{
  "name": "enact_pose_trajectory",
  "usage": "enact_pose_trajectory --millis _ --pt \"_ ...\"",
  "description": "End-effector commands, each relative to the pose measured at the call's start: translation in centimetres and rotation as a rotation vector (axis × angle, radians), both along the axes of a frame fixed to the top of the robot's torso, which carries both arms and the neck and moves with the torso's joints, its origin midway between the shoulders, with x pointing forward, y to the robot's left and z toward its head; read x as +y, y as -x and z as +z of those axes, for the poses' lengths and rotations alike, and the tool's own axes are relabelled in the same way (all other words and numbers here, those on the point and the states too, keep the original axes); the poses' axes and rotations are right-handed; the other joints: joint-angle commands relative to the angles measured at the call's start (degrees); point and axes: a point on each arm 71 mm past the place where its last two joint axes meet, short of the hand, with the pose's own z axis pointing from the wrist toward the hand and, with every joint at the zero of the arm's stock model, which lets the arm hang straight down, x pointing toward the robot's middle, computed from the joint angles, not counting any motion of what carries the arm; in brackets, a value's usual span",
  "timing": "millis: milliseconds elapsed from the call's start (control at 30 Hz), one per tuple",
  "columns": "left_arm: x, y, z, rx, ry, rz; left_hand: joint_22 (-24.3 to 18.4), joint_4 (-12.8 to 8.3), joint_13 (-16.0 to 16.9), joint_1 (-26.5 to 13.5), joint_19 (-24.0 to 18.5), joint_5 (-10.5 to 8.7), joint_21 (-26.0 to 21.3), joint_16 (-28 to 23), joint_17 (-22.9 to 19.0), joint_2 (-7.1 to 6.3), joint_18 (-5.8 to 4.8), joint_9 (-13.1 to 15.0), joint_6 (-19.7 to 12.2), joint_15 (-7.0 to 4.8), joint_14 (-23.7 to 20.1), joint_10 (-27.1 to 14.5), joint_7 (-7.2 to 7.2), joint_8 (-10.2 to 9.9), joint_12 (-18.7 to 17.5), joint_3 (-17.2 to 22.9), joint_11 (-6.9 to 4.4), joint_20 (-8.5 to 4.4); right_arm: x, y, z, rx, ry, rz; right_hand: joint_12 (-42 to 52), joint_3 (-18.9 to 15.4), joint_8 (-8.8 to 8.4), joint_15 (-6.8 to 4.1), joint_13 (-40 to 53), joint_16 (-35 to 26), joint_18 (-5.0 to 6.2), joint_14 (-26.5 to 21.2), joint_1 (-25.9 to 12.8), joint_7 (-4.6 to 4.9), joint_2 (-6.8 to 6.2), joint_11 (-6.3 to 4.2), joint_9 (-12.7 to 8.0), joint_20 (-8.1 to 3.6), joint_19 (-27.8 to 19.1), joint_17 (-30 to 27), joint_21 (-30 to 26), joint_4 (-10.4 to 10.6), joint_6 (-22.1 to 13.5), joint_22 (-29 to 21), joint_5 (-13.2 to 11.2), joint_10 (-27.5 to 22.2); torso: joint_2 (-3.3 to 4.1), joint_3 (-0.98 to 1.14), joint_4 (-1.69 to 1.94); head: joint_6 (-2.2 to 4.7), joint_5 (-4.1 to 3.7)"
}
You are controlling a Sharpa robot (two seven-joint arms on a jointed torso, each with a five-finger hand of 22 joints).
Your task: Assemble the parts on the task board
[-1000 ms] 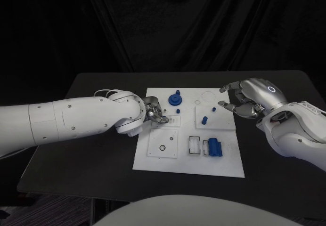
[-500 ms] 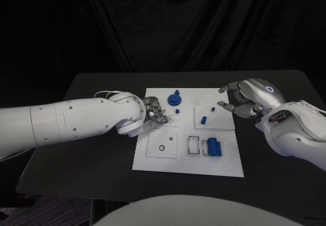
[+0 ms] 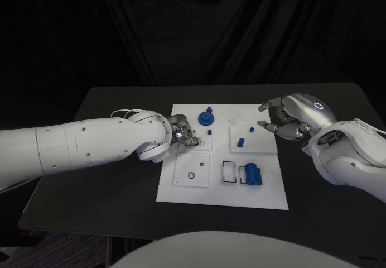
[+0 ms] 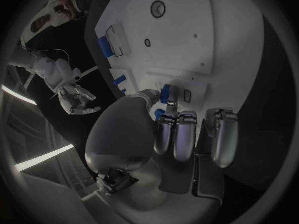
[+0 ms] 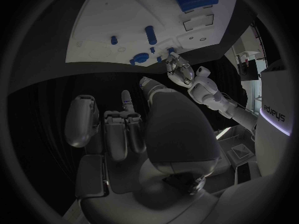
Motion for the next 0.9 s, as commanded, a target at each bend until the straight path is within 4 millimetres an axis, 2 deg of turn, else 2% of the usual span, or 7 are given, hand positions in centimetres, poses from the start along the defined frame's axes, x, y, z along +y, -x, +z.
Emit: enact_pose_trajectory --millis 33,400,733,833,900 --pt "0.13 0.12 -0.43 -0.003 0.003 0.003 12.7 -5.3 15.0 0.1 1.4 0.10 -0.1 0.2 15.1 0.77 0.95 0.0 0.9 -0.44 6.1 6.0 -1.10 -0.2 0.2 5.8 -0.50 -0.49 -0.17 -0.07 -0.07 0.016 -0.003 -0.023 0.4 0.4 0.09 0.41 15.1 0.1 0.24 5.9 0.7 0.16 0.11 0.26 -0.1 0.17 0.2 15.1 -0.2 0.1 0.4 9.5 0.4 6.1 -0.02 0.01 -0.02 0.00 -0.05" --pt "0.19 0.09 -0.50 -0.007 0.007 0.006 12.5 -5.4 15.0 0.0 1.1 0.21 -0.5 0.2 15.1 0.90 1.06 0.0 0.9 -0.43 6.1 6.0 -1.06 -0.2 0.2 6.0 -0.47 -0.48 -0.20 -0.06 -0.12 0.023 -0.004 -0.027 0.4 0.5 0.06 0.42 15.1 0.1 0.28 5.9 0.9 0.19 0.16 0.29 -0.2 0.18 0.1 15.1 -0.3 0.1 0.5 9.4 0.5 6.1 0.01 -0.03 0.00 0.00 -0.05" --pt "0.07 0.34 -0.86 0.019 -0.004 -0.013 12.2 -5.6 15.0 -0.4 0.6 -0.15 -1.1 0.2 15.1 0.67 1.24 0.1 0.8 -0.37 6.1 6.0 -0.98 -0.3 0.2 6.1 -0.40 -0.45 -0.20 -0.02 -0.16 0.029 -0.001 -0.029 0.4 0.8 0.05 0.45 15.1 0.1 0.28 5.9 1.2 0.20 0.13 0.32 -0.3 0.19 0.1 15.1 -0.4 0.0 0.7 9.4 0.7 6.1 0.00 0.01 0.01 0.00 -0.19" --pt "0.03 0.43 -0.96 0.028 -0.008 -0.022 11.8 -5.6 15.0 -1.5 -0.1 -1.73 -2.1 0.2 15.1 0.41 1.49 0.3 0.4 -0.27 6.1 6.0 -0.93 -0.6 0.2 5.7 -0.30 -0.34 -0.22 -0.02 -0.15 0.028 -0.003 -0.028 0.4 0.8 0.07 0.45 15.1 0.1 0.28 5.9 1.2 0.20 0.13 0.33 -0.3 0.20 0.1 15.1 -0.4 0.0 0.8 9.4 0.7 6.1 0.00 0.00 0.01 0.00 -0.14" --pt "0.01 0.48 -1.00 0.033 -0.009 -0.027 11.4 -4.8 15.0 -3.1 -0.6 -5.36 -2.9 0.2 15.1 0.44 1.68 0.4 0.0 -0.16 6.1 6.0 -0.94 -0.9 0.2 4.6 -0.23 -0.22 -0.22 -0.03 -0.15 0.029 -0.005 -0.029 0.4 0.8 0.07 0.45 15.1 0.1 0.28 5.9 1.2 0.20 0.13 0.33 -0.3 0.20 0.1 15.1 -0.4 0.0 0.8 9.4 0.7 6.1 0.00 0.00 -0.01 0.00 -0.07"
